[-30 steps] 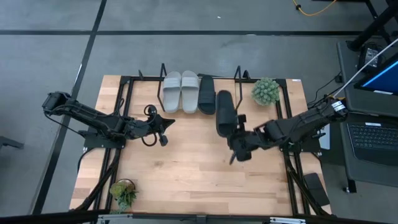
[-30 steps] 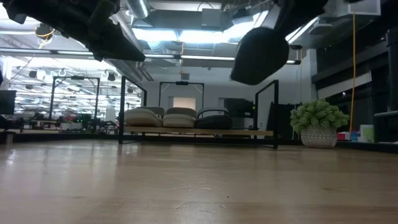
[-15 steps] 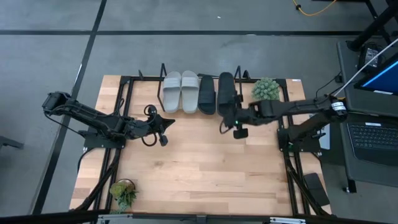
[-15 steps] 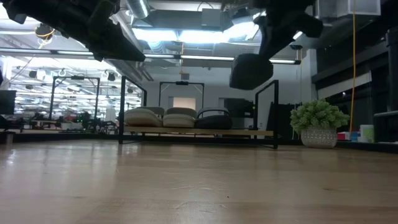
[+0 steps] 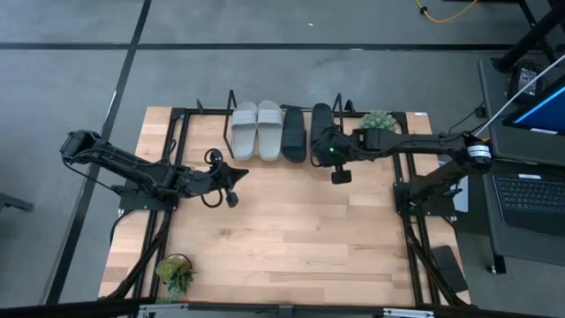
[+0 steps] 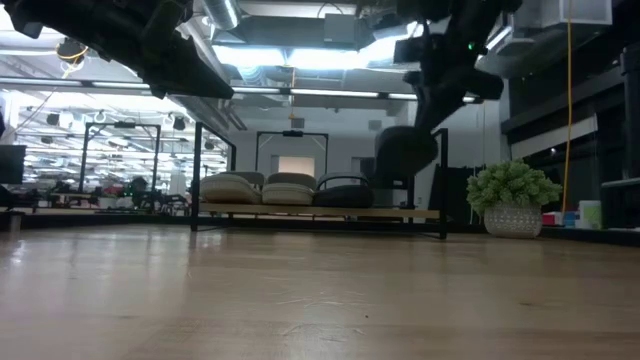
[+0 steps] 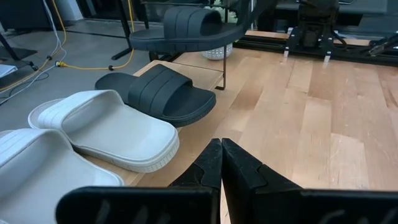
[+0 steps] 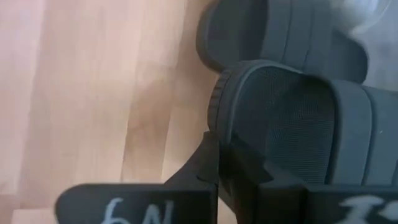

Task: Pick and place slides into the shelf
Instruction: Put the black slide on the shelf

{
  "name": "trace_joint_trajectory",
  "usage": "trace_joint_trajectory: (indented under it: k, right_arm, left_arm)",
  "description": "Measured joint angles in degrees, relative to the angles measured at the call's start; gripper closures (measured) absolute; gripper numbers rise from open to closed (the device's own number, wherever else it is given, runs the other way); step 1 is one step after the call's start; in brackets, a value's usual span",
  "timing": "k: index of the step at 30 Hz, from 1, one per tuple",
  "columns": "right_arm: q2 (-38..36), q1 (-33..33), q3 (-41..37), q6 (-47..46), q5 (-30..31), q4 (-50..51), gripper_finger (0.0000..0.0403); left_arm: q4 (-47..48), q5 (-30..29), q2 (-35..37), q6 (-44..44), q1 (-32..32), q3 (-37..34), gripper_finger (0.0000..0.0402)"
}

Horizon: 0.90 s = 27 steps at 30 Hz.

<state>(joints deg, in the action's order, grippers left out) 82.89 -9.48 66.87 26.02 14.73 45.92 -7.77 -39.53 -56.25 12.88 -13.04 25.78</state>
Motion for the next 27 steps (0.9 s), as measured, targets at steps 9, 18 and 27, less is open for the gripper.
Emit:
trace_joint_trajectory:
  k: [9,18,27]
  right_arm:
    - [0.0,-2.2,-6.3,0.3,-3.6,-5.5,0.0385]
    - [0.0,-3.4,-11.1,3.0,-4.3,-13.2,0.0385]
    - [0.0,-4.2,-12.9,2.9,-4.4,-15.4,0.0385]
  left_arm:
    - [0.0,0.0,0.0,0.0,0.0,0.0,0.0398]
    - [0.0,0.0,0.0,0.0,0.0,0.0,0.0398]
    - [0.0,0.0,0.0,0.0,0.0,0.0,0.0398]
